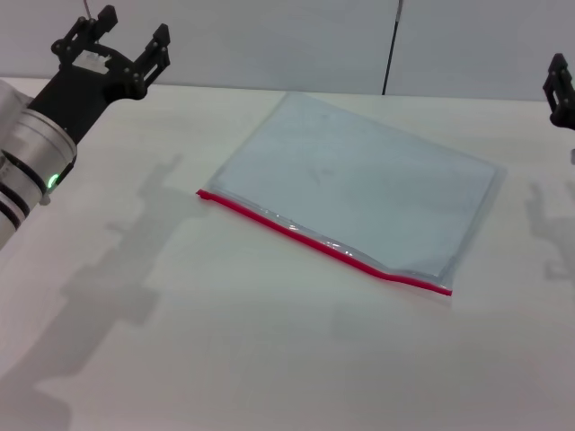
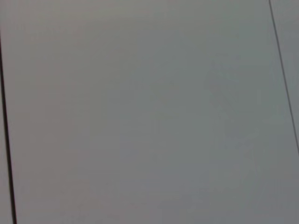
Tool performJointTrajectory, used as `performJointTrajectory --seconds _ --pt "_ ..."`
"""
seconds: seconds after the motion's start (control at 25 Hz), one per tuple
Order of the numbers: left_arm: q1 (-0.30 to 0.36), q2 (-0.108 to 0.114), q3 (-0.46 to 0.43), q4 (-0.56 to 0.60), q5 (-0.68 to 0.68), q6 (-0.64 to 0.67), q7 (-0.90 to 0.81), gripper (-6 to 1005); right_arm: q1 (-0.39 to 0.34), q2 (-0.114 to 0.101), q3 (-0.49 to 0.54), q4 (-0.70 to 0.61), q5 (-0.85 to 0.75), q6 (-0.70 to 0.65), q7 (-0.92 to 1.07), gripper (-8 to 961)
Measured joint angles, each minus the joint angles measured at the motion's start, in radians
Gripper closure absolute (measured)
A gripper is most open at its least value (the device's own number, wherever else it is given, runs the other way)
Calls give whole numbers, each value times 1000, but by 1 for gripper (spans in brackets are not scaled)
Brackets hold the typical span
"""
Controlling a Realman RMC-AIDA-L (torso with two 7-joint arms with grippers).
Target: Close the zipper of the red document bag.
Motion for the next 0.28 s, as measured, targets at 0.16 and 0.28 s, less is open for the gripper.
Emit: performJointTrajectory --seconds 0.16,0.28 --pt "-16 2 0 -19 0 -6 0 258 7 0 -5 8 0 10 0 436" --pt "-19 3 4 -22 0 -8 0 258 12 0 -21 23 1 52 1 436"
